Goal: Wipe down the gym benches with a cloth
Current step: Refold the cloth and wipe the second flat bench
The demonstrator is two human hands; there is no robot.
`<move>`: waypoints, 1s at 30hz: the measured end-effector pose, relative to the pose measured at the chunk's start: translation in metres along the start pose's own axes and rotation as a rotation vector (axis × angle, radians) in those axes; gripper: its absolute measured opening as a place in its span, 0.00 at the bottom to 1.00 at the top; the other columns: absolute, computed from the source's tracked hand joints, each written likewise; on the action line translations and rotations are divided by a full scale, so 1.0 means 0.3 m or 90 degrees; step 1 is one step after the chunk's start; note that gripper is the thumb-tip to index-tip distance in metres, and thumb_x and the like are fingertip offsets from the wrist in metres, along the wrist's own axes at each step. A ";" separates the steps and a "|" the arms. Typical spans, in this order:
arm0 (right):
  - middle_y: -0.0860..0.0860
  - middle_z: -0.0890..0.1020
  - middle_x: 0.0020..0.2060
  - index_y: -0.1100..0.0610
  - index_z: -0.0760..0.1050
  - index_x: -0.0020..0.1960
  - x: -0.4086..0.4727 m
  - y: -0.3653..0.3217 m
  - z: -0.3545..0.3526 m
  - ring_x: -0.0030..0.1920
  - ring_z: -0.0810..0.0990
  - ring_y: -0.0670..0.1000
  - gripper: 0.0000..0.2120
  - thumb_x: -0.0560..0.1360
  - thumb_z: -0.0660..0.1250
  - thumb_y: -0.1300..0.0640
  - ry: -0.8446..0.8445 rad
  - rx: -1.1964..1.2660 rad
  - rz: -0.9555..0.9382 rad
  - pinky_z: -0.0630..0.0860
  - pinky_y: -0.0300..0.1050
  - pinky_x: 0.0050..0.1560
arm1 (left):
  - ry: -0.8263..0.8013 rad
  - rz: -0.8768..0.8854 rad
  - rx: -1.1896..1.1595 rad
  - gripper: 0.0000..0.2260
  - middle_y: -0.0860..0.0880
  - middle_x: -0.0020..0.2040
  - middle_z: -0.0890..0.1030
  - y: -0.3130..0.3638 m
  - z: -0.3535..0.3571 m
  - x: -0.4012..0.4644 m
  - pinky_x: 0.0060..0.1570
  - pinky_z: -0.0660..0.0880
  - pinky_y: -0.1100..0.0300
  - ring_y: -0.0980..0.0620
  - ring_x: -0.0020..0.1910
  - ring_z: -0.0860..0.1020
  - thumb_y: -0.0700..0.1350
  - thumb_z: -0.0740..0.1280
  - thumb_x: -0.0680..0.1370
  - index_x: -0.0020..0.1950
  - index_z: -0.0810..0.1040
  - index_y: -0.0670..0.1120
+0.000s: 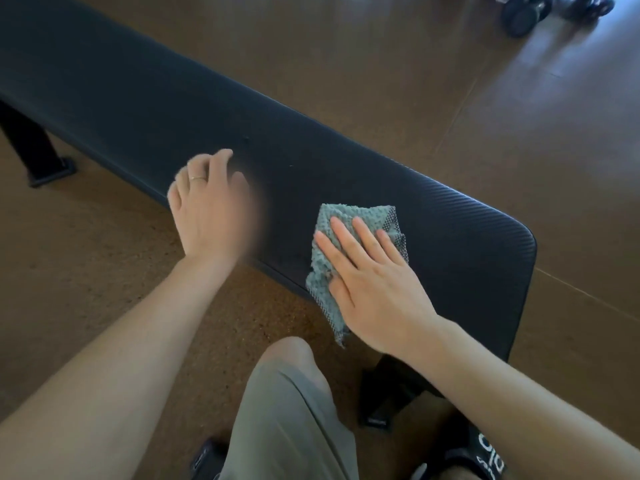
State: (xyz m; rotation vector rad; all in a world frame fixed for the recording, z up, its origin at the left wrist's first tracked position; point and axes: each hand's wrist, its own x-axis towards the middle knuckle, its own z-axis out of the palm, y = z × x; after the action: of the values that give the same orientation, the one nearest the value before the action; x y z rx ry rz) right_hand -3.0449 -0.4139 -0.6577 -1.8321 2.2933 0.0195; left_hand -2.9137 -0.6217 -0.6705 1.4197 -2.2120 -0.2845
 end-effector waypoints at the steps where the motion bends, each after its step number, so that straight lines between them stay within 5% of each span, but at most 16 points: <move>1: 0.49 0.43 0.83 0.47 0.39 0.83 0.072 0.000 -0.010 0.82 0.39 0.56 0.28 0.85 0.42 0.43 0.004 0.008 -0.004 0.42 0.57 0.81 | -0.028 -0.023 0.027 0.21 0.46 0.76 0.68 -0.032 0.004 0.034 0.76 0.57 0.44 0.41 0.76 0.65 0.52 0.51 0.85 0.77 0.69 0.49; 6: 0.50 0.44 0.83 0.49 0.41 0.84 0.299 -0.064 -0.041 0.82 0.40 0.57 0.28 0.86 0.43 0.46 0.011 0.009 0.034 0.41 0.57 0.81 | -0.040 -0.054 0.053 0.23 0.49 0.79 0.66 -0.074 0.047 0.061 0.80 0.52 0.45 0.43 0.79 0.60 0.53 0.51 0.84 0.76 0.70 0.49; 14: 0.51 0.47 0.83 0.49 0.42 0.84 -0.125 -0.098 0.026 0.83 0.44 0.56 0.31 0.83 0.43 0.44 -0.040 -0.052 -0.001 0.51 0.60 0.81 | -0.015 -0.042 0.045 0.24 0.49 0.79 0.67 -0.088 0.051 0.041 0.80 0.51 0.45 0.45 0.79 0.60 0.52 0.50 0.84 0.77 0.71 0.49; 22: 0.54 0.46 0.83 0.52 0.42 0.84 0.195 -0.222 -0.004 0.82 0.43 0.59 0.29 0.86 0.44 0.45 0.039 -0.047 -0.020 0.45 0.60 0.81 | -0.021 -0.031 0.062 0.24 0.49 0.80 0.65 -0.087 0.047 0.038 0.80 0.51 0.45 0.45 0.80 0.59 0.51 0.50 0.83 0.78 0.69 0.50; 30: 0.56 0.50 0.83 0.54 0.45 0.84 -0.079 -0.085 0.036 0.82 0.50 0.61 0.36 0.83 0.59 0.47 -0.031 -0.108 -0.100 0.54 0.63 0.80 | -0.007 -0.043 0.053 0.26 0.49 0.79 0.67 -0.088 0.046 0.034 0.80 0.52 0.46 0.45 0.79 0.60 0.53 0.48 0.83 0.78 0.71 0.49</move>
State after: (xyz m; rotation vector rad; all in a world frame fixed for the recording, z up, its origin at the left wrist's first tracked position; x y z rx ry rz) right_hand -3.0136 -0.3954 -0.6614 -2.0659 2.1673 0.2378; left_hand -2.9032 -0.6438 -0.6906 1.5418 -2.2112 -0.2264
